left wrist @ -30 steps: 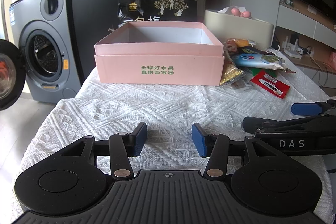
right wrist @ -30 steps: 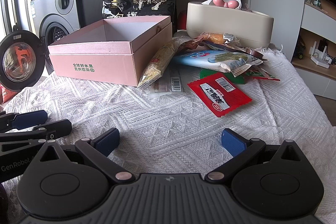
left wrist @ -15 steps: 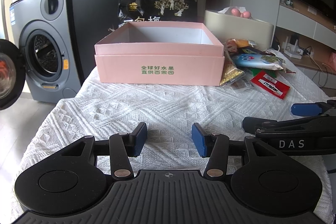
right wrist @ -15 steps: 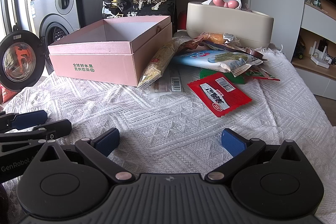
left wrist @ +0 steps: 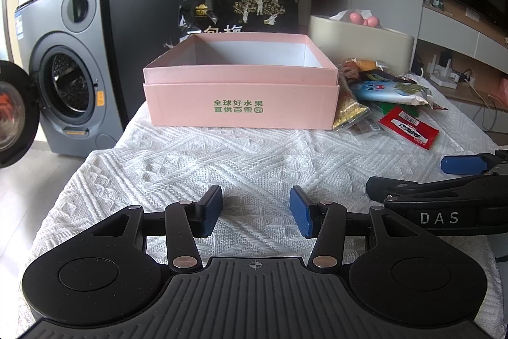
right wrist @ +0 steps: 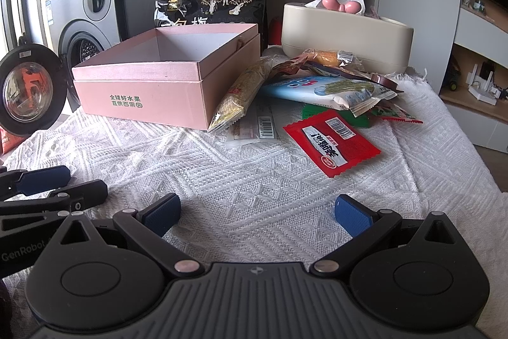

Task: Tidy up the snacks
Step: 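Move the left tool to the yellow rice-cracker bar while the right tool reaches the blue seaweed bag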

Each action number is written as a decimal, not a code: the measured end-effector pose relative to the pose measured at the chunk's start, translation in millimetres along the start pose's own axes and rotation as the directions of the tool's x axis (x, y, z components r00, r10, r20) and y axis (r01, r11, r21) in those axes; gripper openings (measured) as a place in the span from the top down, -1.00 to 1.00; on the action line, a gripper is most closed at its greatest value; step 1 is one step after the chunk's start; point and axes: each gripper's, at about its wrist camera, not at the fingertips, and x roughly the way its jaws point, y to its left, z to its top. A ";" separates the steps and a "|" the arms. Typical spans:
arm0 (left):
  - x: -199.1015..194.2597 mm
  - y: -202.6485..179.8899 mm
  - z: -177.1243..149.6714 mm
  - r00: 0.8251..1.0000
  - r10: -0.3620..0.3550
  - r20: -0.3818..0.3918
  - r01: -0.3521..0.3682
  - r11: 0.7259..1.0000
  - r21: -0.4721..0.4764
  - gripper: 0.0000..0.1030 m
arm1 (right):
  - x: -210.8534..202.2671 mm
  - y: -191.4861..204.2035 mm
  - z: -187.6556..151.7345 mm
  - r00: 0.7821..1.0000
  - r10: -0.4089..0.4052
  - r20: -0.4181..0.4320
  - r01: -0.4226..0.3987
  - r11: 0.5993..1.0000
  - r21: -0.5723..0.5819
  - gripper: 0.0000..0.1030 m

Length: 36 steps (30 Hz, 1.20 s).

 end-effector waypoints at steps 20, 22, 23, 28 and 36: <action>11.2 8.3 24.3 0.989 -0.035 -0.146 0.030 0.999 -0.036 -0.02 | 3.8 11.5 12.3 0.998 0.066 0.009 -0.061 0.959 -0.275 -1.00; 11.7 8.4 25.3 0.987 -0.042 -0.157 0.039 0.999 -0.020 -0.02 | 12.3 -4.2 20.9 0.989 0.129 -0.069 -0.140 0.974 -0.180 -0.99; 11.6 7.8 25.2 0.987 -0.041 -0.158 0.040 0.999 -0.011 -0.02 | 18.2 -11.7 27.1 0.979 0.161 -0.121 -0.177 0.975 -0.132 -1.00; 11.6 3.6 28.3 0.984 -0.025 -0.174 0.028 1.000 0.013 -0.02 | 23.1 -15.0 38.7 0.959 0.176 -0.223 -0.212 0.965 -0.153 -1.00; 6.7 1.7 77.3 0.976 -0.202 -0.085 0.197 0.978 -0.061 0.19 | 19.5 -20.2 39.1 0.932 0.227 -0.283 -0.293 0.930 -0.220 -1.00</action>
